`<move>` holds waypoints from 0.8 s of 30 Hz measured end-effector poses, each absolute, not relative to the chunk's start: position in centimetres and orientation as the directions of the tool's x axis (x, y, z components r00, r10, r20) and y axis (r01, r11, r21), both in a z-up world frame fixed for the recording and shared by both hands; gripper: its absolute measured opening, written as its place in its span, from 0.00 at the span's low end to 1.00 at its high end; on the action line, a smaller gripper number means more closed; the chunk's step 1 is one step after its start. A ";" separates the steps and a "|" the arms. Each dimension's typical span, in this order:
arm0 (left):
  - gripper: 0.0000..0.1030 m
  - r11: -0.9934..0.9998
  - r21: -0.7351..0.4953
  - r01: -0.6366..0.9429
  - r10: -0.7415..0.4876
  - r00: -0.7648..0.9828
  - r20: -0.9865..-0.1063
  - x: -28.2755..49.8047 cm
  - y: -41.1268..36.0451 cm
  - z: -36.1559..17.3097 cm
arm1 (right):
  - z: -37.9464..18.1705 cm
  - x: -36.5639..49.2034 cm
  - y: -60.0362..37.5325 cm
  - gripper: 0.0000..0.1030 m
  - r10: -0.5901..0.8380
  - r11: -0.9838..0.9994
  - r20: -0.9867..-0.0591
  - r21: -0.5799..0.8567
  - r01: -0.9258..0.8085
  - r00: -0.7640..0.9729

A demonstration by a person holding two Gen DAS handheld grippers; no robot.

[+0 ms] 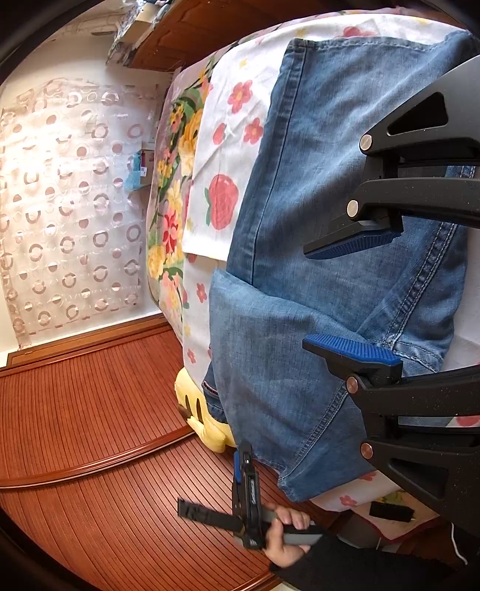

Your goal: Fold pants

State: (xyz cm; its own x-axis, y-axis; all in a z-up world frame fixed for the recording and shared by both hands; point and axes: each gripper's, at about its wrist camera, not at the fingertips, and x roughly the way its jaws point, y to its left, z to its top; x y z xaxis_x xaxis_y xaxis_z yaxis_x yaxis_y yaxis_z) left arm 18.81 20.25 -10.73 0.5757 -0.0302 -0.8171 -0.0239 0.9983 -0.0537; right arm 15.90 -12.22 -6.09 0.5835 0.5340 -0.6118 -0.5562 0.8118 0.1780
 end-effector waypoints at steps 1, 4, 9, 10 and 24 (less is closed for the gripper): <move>0.44 0.997 -0.067 -0.024 -0.041 0.569 -0.821 19.0 20.4 -11.0 | -6.2 16.0 -12.2 0.43 0.533 0.811 -0.615 0.178 -0.557 0.581; 0.38 0.993 -0.119 0.001 -0.098 0.580 -0.809 19.0 20.5 -11.2 | -6.7 16.1 -12.0 0.43 0.526 0.813 -0.625 0.172 -0.556 0.576; 0.07 0.992 -0.108 0.067 -0.127 0.579 -0.805 18.7 19.0 -10.4 | -6.7 16.1 -12.2 0.43 0.515 0.821 -0.635 0.172 -0.544 0.576; 0.06 0.992 -0.100 0.078 -0.127 0.586 -0.801 18.6 18.6 -10.1 | -6.7 16.1 -12.2 0.43 0.514 0.822 -0.635 0.172 -0.543 0.576; 0.02 0.998 0.025 0.061 -0.032 0.783 -0.621 17.2 17.3 0.7 | -6.6 15.6 -12.2 0.43 0.519 0.819 -0.628 0.169 -0.549 0.580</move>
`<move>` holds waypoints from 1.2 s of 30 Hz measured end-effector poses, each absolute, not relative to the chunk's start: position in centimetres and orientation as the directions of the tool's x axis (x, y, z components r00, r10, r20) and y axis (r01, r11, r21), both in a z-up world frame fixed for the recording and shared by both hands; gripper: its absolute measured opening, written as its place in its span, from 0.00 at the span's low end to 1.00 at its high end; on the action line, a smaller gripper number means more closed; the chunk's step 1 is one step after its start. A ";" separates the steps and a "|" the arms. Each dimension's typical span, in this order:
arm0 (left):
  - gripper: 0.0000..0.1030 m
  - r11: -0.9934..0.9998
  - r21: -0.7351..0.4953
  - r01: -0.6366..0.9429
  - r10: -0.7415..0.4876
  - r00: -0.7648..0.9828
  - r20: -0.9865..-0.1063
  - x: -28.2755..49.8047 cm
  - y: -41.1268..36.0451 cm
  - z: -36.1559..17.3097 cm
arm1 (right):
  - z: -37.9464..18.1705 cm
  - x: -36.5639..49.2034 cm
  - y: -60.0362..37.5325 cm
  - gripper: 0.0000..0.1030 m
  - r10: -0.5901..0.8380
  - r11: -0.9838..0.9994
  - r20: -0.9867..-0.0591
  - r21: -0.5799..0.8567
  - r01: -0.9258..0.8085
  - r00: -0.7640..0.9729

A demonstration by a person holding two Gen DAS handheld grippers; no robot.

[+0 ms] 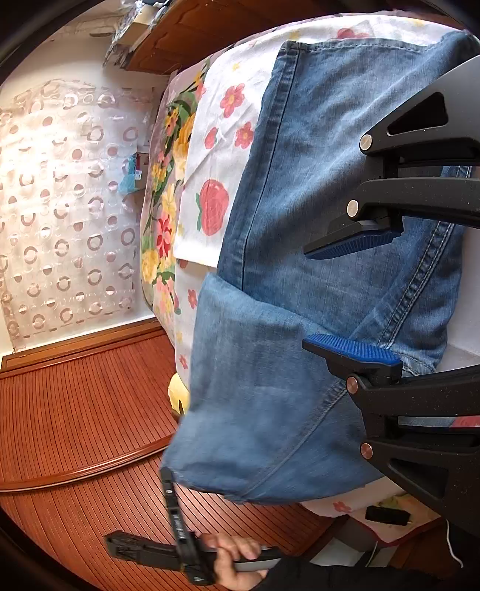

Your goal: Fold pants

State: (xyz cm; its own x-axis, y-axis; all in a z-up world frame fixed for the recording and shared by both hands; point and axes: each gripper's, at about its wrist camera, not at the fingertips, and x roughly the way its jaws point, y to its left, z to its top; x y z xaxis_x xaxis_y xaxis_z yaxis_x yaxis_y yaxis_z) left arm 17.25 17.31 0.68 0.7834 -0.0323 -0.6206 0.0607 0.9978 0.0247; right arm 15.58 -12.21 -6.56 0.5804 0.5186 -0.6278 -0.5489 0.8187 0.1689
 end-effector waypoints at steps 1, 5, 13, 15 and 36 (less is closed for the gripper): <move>0.02 0.998 0.038 0.045 -0.011 0.775 -0.632 17.4 17.6 0.5 | -6.6 15.5 -12.2 0.43 0.519 0.818 -0.628 0.169 -0.550 0.580; 0.09 0.999 0.031 0.022 0.007 0.696 -0.718 17.6 18.8 -2.1 | -6.8 15.5 -12.2 0.43 0.523 0.816 -0.628 0.173 -0.551 0.577; 0.46 1.000 0.024 0.003 0.016 0.636 -0.772 17.3 19.9 -6.1 | -6.8 15.8 -11.5 0.43 0.526 0.812 -0.630 0.172 -0.558 0.571; 0.46 1.000 0.013 0.004 0.007 0.633 -0.774 17.5 19.7 -6.5 | -6.8 15.6 -11.2 0.43 0.527 0.808 -0.631 0.166 -0.565 0.569; 0.77 0.992 -0.030 0.125 -0.111 0.707 -0.698 15.6 12.7 -5.8 | -6.7 13.2 -17.5 0.43 0.457 0.867 -0.629 0.159 -0.472 0.629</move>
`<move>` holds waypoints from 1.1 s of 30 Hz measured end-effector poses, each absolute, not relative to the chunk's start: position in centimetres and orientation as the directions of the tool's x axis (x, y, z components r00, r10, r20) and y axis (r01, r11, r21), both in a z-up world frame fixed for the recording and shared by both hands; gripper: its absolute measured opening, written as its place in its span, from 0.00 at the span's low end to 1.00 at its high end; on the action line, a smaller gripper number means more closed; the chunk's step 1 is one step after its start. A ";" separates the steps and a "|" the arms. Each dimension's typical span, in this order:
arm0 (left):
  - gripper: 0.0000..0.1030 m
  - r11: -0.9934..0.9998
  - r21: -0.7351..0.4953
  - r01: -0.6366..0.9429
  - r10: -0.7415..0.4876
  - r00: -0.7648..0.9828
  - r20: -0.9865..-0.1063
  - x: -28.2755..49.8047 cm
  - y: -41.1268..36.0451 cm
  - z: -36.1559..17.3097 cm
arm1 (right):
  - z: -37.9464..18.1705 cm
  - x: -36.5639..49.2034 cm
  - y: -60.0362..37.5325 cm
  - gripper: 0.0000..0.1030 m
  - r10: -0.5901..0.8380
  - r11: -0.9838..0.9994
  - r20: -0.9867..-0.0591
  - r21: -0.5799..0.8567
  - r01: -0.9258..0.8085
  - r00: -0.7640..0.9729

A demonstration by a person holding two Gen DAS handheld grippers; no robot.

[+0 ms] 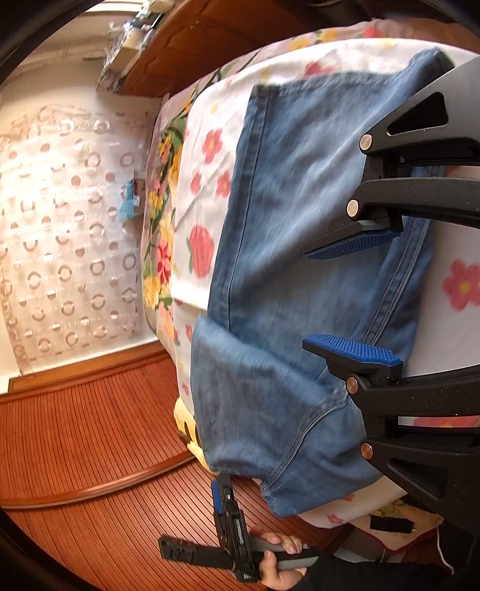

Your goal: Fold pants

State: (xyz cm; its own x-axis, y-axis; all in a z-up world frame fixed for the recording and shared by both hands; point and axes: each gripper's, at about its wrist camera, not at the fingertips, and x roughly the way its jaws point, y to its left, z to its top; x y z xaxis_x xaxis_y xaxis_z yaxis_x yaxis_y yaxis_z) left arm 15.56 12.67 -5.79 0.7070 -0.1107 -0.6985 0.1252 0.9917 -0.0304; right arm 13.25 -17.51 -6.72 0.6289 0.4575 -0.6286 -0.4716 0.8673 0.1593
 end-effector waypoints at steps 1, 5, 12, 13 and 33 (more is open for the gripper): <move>0.77 0.990 -0.032 0.138 -0.121 0.710 -0.694 15.4 12.1 -5.6 | -6.7 13.0 -18.1 0.43 0.450 0.873 -0.629 0.158 -0.462 0.634; 0.77 0.981 -0.035 0.189 -0.162 0.715 -0.680 14.9 9.0 -5.4 | -6.7 11.9 -20.2 0.46 0.417 0.893 -0.631 0.149 -0.425 0.654; 0.77 0.967 -0.048 0.251 -0.215 0.695 -0.687 14.1 3.7 -5.7 | -6.4 10.4 -23.4 0.49 0.368 0.921 -0.628 0.145 -0.362 0.685; 0.77 0.964 -0.053 0.260 -0.224 0.693 -0.686 14.1 3.3 -5.7 | -6.3 10.1 -24.0 0.50 0.360 0.925 -0.628 0.142 -0.353 0.690; 0.77 0.941 -0.058 0.334 -0.270 0.634 -0.724 13.2 -2.4 -7.6 | -8.1 9.2 -30.3 0.50 0.192 0.981 -0.690 0.129 -0.142 0.698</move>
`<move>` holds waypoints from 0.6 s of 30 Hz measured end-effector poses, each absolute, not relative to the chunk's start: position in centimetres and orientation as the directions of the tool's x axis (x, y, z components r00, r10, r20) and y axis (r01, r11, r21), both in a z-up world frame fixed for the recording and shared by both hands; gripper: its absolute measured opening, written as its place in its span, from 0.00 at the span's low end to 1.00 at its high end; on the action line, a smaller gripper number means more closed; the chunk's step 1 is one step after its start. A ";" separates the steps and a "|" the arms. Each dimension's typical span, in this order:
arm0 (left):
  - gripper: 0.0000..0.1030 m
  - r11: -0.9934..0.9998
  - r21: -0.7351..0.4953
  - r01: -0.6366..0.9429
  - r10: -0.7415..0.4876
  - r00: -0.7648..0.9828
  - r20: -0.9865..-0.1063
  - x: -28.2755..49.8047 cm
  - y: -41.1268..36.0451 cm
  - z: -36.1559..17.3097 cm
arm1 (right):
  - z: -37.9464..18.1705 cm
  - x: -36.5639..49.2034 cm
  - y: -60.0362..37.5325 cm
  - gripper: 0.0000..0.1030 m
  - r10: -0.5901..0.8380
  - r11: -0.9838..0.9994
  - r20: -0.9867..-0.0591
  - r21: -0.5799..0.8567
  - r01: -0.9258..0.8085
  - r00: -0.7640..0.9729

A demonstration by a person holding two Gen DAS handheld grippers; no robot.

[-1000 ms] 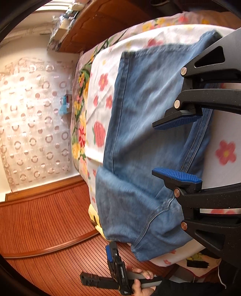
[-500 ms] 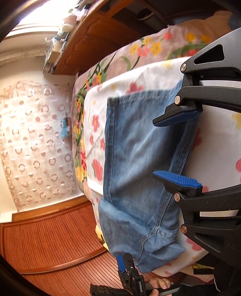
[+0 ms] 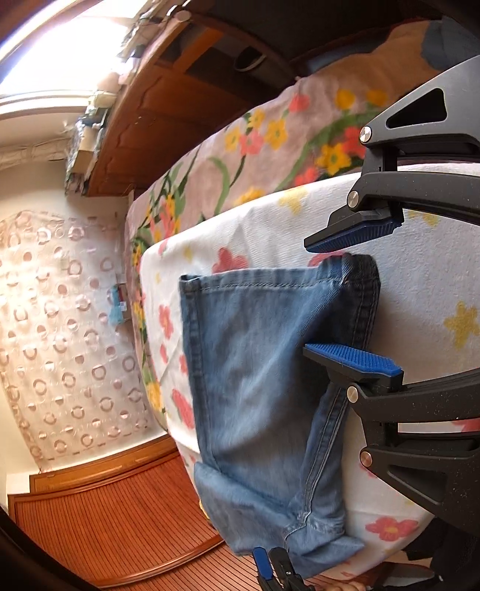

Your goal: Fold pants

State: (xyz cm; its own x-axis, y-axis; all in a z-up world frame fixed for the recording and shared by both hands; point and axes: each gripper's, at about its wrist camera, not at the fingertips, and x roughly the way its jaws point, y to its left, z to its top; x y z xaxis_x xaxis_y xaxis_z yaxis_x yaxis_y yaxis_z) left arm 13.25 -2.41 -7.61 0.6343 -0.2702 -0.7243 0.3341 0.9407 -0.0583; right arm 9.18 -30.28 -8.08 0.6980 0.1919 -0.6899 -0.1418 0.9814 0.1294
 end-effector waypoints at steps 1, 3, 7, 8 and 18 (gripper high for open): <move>0.77 0.941 -0.058 0.334 -0.269 0.632 -0.727 13.3 -2.5 -7.9 | -8.2 9.2 -30.2 0.50 0.189 0.982 -0.695 0.129 -0.138 0.694; 0.77 0.941 -0.065 0.332 -0.270 0.622 -0.735 13.3 -2.6 -8.4 | -8.5 9.4 -30.1 0.50 0.189 0.982 -0.703 0.132 -0.135 0.686; 0.77 0.942 -0.077 0.327 -0.272 0.607 -0.746 13.2 -2.6 -9.2 | -9.0 9.5 -29.9 0.50 0.185 0.983 -0.720 0.130 -0.132 0.669; 0.77 0.942 -0.080 0.327 -0.273 0.605 -0.748 13.1 -2.6 -9.4 | -9.2 9.7 -29.9 0.50 0.180 0.984 -0.718 0.125 -0.130 0.673; 0.77 0.945 -0.096 0.312 -0.274 0.599 -0.752 12.9 -2.2 -9.8 | -9.2 9.1 -29.4 0.23 0.172 0.985 -0.711 0.101 -0.143 0.682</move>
State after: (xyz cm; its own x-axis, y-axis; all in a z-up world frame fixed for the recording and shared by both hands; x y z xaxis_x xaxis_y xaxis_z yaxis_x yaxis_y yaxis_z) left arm 12.91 -2.23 -9.82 0.5992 -0.2741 -0.7522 0.3122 0.9452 -0.0958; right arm 9.05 -29.36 -9.21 0.6817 0.1718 -0.7112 -0.1431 0.9846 0.1007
